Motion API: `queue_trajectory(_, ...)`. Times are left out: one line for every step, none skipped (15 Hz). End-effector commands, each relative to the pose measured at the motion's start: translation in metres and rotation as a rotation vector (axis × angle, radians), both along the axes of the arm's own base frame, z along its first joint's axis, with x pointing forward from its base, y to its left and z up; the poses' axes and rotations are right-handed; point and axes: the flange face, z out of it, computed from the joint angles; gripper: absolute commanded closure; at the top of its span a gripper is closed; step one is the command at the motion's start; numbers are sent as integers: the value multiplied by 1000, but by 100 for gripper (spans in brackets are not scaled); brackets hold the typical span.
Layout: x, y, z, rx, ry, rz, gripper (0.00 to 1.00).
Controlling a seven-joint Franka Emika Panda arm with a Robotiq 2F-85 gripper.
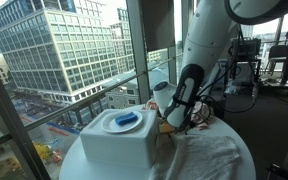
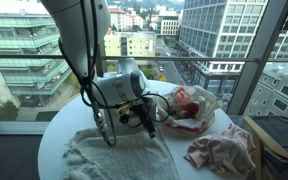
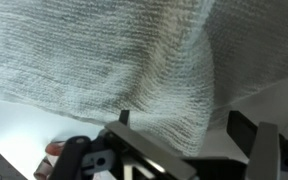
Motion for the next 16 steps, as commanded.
queue_trajectory(8,-6,-5,1,28,-8,0)
queue_trajectory(9,-8,-8,2,38,-16,0)
queue_trajectory(9,-10,-11,1,50,-23,0)
queue_trajectory(8,-12,-15,-1,63,-28,0)
queue_trajectory(9,-14,-18,0,75,-33,0)
queue_trajectory(9,-15,-22,-2,85,-37,0)
queue_trajectory(9,-16,-24,-1,92,-38,0)
queue_trajectory(11,-16,-26,6,93,-37,0)
queue_trajectory(12,-16,-28,13,93,-33,0)
queue_trajectory(13,-14,-28,28,88,-22,0)
queue_trajectory(14,-12,-26,49,81,-7,0)
queue_trajectory(15,-11,-23,67,73,7,0)
queue_trajectory(15,-7,-18,102,65,25,0)
queue_trajectory(16,-5,-15,127,50,34,0)
queue_trajectory(17,-4,-11,158,25,46,0)
queue_trajectory(18,-4,-9,173,9,41,0)
